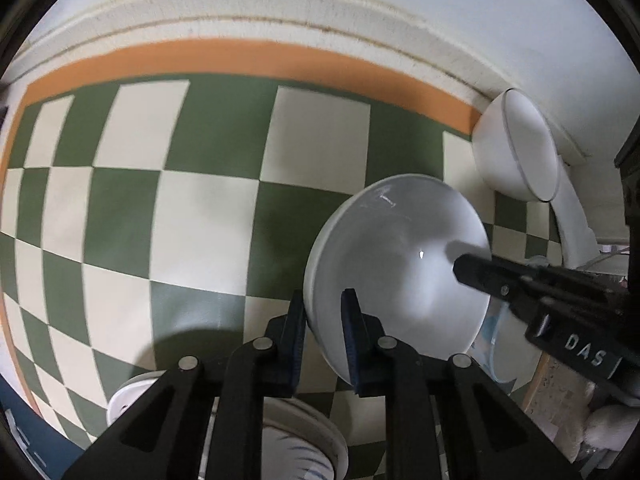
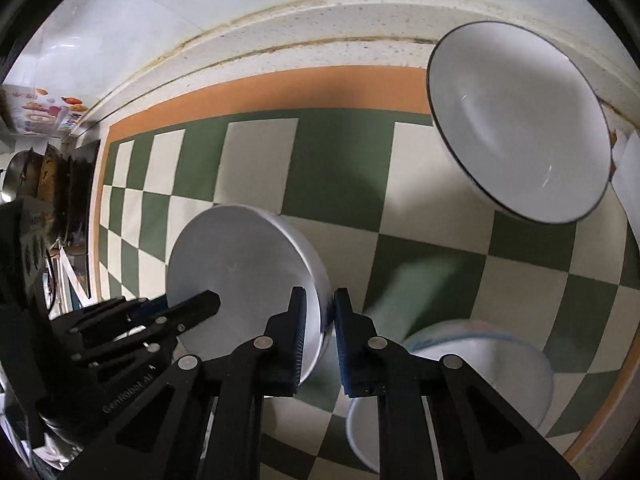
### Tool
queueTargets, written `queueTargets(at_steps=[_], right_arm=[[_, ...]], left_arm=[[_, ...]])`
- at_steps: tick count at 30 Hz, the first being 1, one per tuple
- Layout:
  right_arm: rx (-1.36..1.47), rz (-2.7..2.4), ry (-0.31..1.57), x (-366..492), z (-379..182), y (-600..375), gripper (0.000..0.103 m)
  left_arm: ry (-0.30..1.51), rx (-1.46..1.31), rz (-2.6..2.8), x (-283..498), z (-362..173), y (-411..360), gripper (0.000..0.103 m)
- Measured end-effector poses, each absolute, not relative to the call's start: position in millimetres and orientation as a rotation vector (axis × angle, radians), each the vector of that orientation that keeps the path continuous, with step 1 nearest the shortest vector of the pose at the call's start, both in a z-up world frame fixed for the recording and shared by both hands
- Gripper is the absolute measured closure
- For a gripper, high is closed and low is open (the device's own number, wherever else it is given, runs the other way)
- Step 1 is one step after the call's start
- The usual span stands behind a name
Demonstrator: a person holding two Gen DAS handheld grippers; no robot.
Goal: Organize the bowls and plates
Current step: 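Carry the white bowl with both grippers toward the blue-dotted bowl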
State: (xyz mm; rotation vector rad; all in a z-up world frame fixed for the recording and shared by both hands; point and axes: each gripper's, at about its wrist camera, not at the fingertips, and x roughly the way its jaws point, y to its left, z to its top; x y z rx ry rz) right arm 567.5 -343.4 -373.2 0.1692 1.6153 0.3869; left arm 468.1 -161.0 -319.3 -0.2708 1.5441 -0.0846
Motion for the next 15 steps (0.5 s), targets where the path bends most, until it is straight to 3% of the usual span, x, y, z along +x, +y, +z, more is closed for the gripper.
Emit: queueTargets(at_steps=[7,15], right_arm=[[0.207,0.402,1.560,526,-332,-342,0.087],[0.294,0.363,1.527,442,-299,-377,0.087]], left_arm=[[1.490,-0.213,-0.125,439,-270,-169,0.088],[1.499,-0.143,-0.226,392,-259,-195,0.088]])
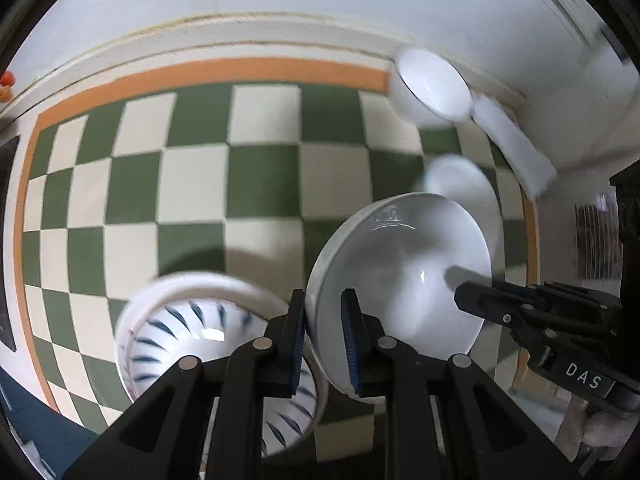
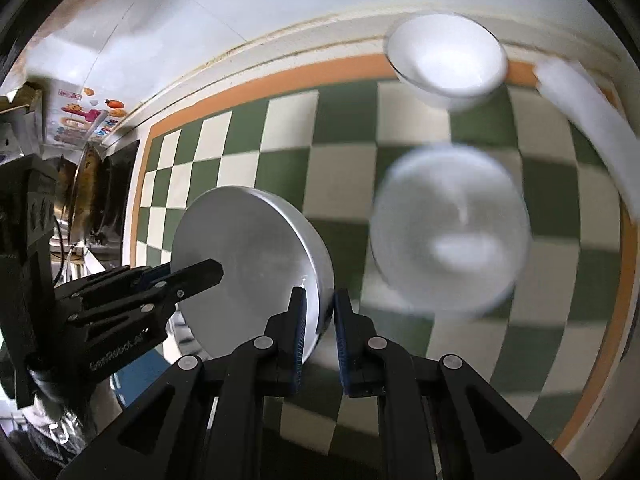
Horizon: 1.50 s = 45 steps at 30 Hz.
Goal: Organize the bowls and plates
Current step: 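Carry the white bowl with both grippers toward the blue-dotted bowl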
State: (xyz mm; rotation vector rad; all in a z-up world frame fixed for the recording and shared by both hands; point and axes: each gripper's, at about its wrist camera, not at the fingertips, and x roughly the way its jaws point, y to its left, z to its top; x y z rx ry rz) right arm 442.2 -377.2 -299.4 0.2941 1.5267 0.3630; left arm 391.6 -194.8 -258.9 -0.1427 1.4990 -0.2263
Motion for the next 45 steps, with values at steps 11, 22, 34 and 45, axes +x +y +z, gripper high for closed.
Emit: queueTargets(at_steps=[11,22,34,45], right_arm=[[0.405,0.238,1.601,366,-350,-429,0.087],[0.432,0.184,1.626,355,-379,-439,0.087],[0.432,0.174,1.614,357,-375,-440,0.087],[0.401,0.167,1.637,356,-376,-436,0.087]], left_arm=[[1.582,-0.042,-0.309,362,-312,-247,0.088],[1.611,0.018,-0.314,363,-334,-265,0.088],[1.627,0.020,-0.303,366,-344,-267,0.088],[1.612,0.054,-0.308,362,-347,-280,0.087]])
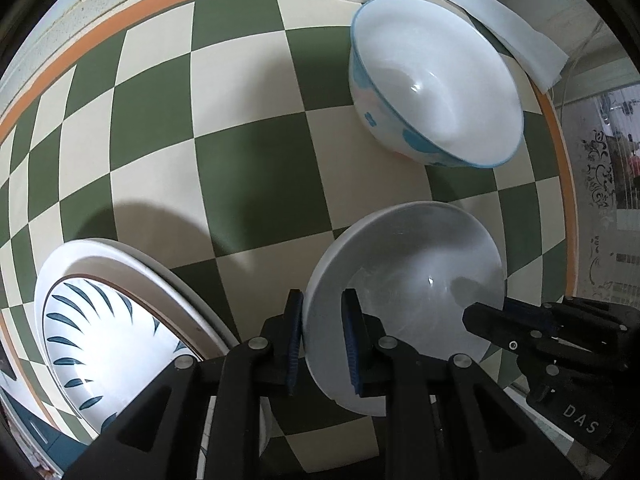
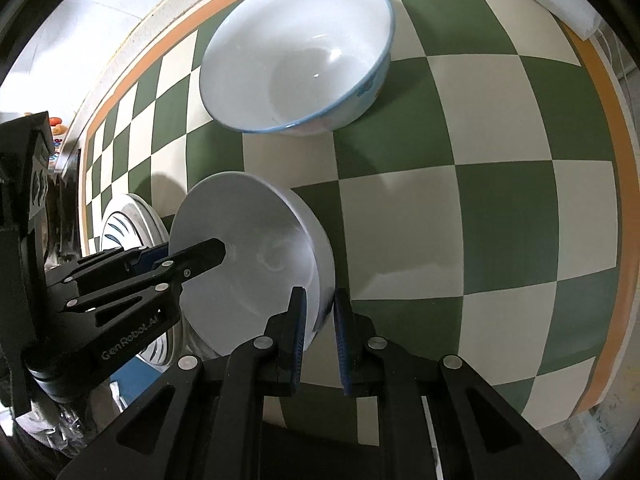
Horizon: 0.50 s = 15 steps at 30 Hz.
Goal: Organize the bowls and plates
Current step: 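Carry the white bowl with both grippers toward the blue-dotted bowl, then nest the white bowl into the blue-dotted bowl, gripping both rims with both grippers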
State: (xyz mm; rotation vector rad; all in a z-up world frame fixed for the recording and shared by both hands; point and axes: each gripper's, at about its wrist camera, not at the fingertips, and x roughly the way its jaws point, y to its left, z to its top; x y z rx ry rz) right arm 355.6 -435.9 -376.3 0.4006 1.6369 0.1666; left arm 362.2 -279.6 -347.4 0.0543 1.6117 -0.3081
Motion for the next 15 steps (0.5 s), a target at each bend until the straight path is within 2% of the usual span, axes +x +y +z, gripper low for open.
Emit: queueTargets(at_steps=[4,9,10,11,13,15], right_arm=[[0.418,0.183,1.647,357,-378,-437,0.084],[0.500,0.198,1.599,358,-354,-459,0.084],[0.512,0.197,1.583,359,-347,-463,0.080],[0.536,0.193,1.553,362,-338,-472,0.077],[0.588,0.170,1.489,372,-322,-488,0.054],[0.623,0.150,1.437,384,-317,-502,0.052]], left_arm=[[1.640,0.039,-0.308,364,-346,-278,0.087],[1.535,0.007,-0.289,370,-289,-266,0.084],[1.517,-0.011,-0.288,375,-280,-264,0.082],[1.505,-0.034,-0.287,382,-273,-262,0.075],[1.487,-0.085,-0.287,400,-266,-259,0.070],[1.482,-0.097,-0.275,424,-268,-262,0.070]])
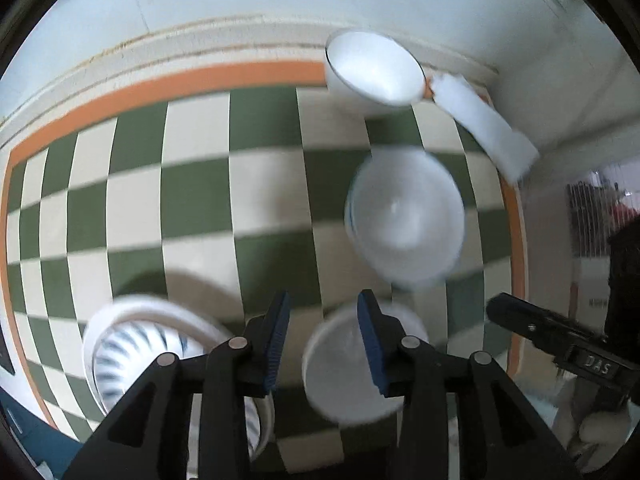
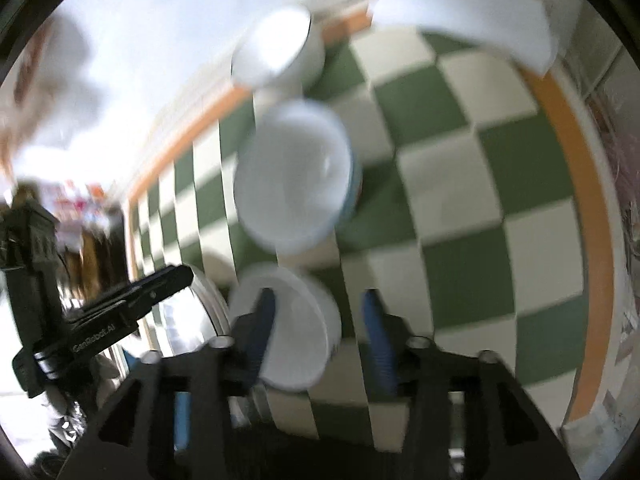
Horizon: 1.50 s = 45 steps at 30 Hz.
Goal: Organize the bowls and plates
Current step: 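Nest the white bowl into the blue-dotted bowl, gripping both rims with both grippers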
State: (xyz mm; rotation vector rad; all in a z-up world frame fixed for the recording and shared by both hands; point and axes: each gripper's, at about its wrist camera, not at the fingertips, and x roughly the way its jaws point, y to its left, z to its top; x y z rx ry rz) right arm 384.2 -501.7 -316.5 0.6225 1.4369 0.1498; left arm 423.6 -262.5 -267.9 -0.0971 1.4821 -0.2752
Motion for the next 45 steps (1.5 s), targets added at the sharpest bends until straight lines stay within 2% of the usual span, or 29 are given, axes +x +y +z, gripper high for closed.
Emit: queueTargets(at_steps=[8,10,11,13,16,24,36,45], right_arm=[[0.668,0.072,1.432,438,-356,-518,0.052],[0.676,0.077,1.459,443,-368,-515,0.055],[0.676,0.079,1.470,445,-375,-512,0.060],[0.665,0.078,1.482,448,-383,-507,0.089],[0.659,0.070,1.472,449,-387,-502,0.089],[0.606,0.063,1.456,446,-376,-495,0.089],[0.547,0.116,1.371,419,-306,-481,0.089],[0.524,0.158,1.348,376,-270,-466,0.089]], left_arm=[[1.600,-0.057,-0.319,472,-323,-293,0.070],[1.619,-0.040,-0.326,475,-334,-300,0.071],[1.621,-0.035,-0.328,475,-338,-302,0.074],[1.634,-0.024,-0.339,474,-346,-306,0.089],[1.621,-0.022,-0.353,471,-347,-310,0.093],[1.570,-0.005,-0.349,460,-329,-310,0.093],[1.451,-0.018,-0.379,431,-257,-293,0.093],[1.425,-0.018,-0.385,388,-232,-272,0.093]])
